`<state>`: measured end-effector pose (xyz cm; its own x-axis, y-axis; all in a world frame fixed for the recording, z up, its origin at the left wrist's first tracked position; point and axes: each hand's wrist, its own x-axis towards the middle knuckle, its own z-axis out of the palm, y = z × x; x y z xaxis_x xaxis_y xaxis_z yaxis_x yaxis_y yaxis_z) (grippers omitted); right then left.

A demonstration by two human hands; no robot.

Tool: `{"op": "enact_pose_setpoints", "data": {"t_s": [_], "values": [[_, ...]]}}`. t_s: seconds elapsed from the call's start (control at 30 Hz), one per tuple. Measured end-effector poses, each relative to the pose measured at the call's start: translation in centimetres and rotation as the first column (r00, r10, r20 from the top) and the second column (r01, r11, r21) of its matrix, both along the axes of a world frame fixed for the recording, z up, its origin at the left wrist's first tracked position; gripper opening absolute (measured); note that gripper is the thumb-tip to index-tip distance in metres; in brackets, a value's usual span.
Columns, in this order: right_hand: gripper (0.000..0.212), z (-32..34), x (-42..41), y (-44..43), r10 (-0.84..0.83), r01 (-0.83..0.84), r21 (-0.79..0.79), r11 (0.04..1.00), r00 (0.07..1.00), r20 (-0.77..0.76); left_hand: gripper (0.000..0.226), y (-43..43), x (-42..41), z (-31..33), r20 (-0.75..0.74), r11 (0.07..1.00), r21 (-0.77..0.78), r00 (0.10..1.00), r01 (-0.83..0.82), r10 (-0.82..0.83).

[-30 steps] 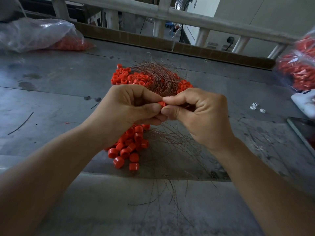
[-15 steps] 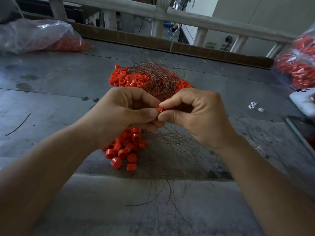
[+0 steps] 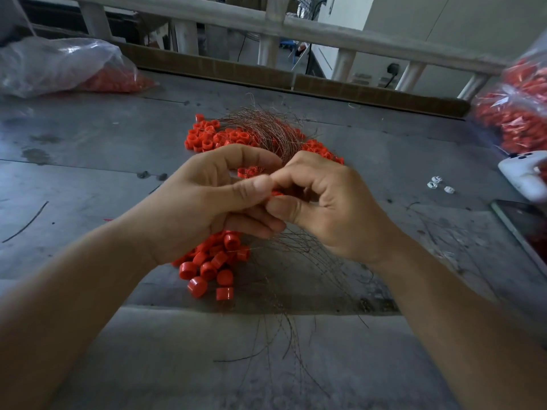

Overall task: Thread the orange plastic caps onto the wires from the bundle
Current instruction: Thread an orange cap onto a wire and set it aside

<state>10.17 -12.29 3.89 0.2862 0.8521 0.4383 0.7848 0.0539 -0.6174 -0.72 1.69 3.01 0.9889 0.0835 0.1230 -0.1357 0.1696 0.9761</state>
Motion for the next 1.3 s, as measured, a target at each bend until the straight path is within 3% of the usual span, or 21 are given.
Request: {"op": "enact_pose_setpoints", "data": {"t_s": [0.13, 0.3, 0.43, 0.6, 0.73, 0.9, 1.0, 1.07, 1.17, 1.3], "values": [[0.005, 0.0, -0.3, -0.1, -0.022, 0.023, -0.013, 1.000, 0.999, 0.044, 0.057, -1.1, -0.1, 0.0, 0.078, 0.961, 0.248, 0.991, -0.122, 0.105], [0.006, -0.3, -0.7, 0.1, -0.024, 0.026, -0.024, 0.999, 0.997, 0.068, 0.058, -1.5, -0.3, 0.0, 0.086, 0.946, 0.296, 0.990, -0.133, 0.112], [0.003, -0.4, -1.0, 0.1, -0.004, 0.004, -0.034, 0.999, 1.000, -0.006, 0.058, -1.8, -0.6, 0.1, 0.104, 0.934, 0.319, 0.986, -0.160, 0.134], [0.013, 0.0, -0.9, -0.1, 0.025, -0.027, -0.020, 0.999, 0.993, -0.111, 0.056, -1.4, -0.5, 0.2, 0.068, 0.969, 0.212, 0.991, -0.125, 0.113], [0.014, -0.1, -1.1, 0.1, 0.049, -0.031, 0.064, 0.997, 0.951, -0.305, 0.057, -0.5, -0.5, 0.4, 0.045, 0.996, 0.076, 0.998, -0.054, 0.051], [0.048, 0.1, -0.8, 0.2, 0.116, -0.107, 0.049, 0.993, 0.816, -0.566, 0.044, 0.2, -0.4, 0.8, 0.121, 0.991, -0.131, 0.992, -0.021, 0.037], [0.041, 0.3, -1.0, 0.1, 0.157, -0.187, 0.027, 0.982, 0.730, -0.666, 0.043, 0.7, -0.4, 0.9, 0.188, 0.978, -0.209, 0.982, 0.012, 0.028], [0.028, 0.6, -1.1, 0.0, 0.141, -0.160, 0.034, 0.987, 0.729, -0.670, 0.042, 1.0, -0.4, 1.0, 0.196, 0.975, -0.223, 0.980, 0.005, 0.039], [0.016, 1.3, -0.8, -0.4, 0.077, -0.073, 0.030, 0.997, 0.803, -0.592, 0.037, 1.3, -0.5, 1.2, 0.198, 0.980, -0.189, 0.975, -0.064, 0.102], [0.006, 1.7, 0.2, -0.9, -0.029, 0.019, -0.028, 0.999, 0.918, -0.395, 0.018, 1.3, -0.4, 1.2, 0.152, 0.962, -0.002, 0.950, -0.274, 0.271]]}}
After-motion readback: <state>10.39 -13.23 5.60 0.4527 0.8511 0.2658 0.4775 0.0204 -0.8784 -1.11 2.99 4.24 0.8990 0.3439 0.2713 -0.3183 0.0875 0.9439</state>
